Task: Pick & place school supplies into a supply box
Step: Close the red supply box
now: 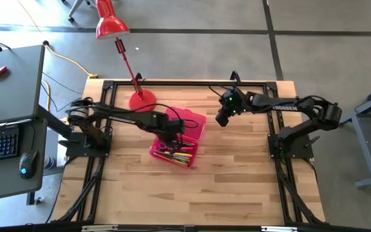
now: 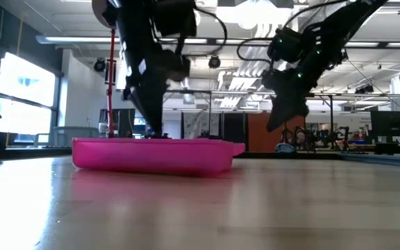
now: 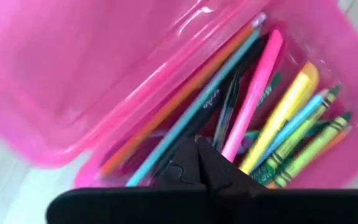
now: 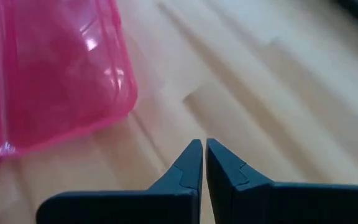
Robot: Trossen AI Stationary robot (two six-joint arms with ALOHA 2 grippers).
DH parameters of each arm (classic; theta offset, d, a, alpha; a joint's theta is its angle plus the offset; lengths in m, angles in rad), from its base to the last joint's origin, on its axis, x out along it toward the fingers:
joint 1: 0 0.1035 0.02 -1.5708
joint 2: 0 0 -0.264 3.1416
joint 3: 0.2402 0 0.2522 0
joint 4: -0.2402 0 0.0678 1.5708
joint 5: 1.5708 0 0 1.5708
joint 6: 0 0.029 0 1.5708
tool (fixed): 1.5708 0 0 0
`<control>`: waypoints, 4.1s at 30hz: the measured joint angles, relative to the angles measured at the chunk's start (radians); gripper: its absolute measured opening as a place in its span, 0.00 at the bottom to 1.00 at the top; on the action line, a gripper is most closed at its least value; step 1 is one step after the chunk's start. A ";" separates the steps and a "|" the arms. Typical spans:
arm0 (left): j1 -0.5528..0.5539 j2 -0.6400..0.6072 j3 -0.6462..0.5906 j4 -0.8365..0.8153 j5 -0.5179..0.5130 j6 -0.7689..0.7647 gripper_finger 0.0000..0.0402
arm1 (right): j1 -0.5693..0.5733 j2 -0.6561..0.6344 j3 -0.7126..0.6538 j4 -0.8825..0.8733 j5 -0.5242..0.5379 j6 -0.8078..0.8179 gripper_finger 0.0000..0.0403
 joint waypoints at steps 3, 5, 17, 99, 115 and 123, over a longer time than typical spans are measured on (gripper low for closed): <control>-0.029 -0.083 0.001 -0.053 -0.046 -0.023 0.03 | 0.001 0.008 -0.075 0.099 -0.039 0.048 0.00; -0.057 -0.134 0.002 -0.091 -0.093 -0.061 0.05 | 0.002 0.008 -0.131 0.186 -0.043 0.087 0.00; -0.397 -0.197 -0.120 -0.262 -0.375 -0.636 0.04 | 0.027 0.049 -0.267 0.479 0.010 0.228 0.00; -0.589 -0.279 0.272 -0.711 -0.770 -0.767 0.04 | 0.486 0.322 0.124 0.825 -0.241 -0.013 0.00; -0.887 -0.162 0.230 -0.715 -0.327 -1.328 0.04 | 0.586 0.305 0.461 0.065 0.231 -0.173 0.00; -0.996 -0.119 0.138 -0.807 -0.145 -1.666 0.15 | 0.482 0.299 0.385 -0.008 0.161 -0.060 0.00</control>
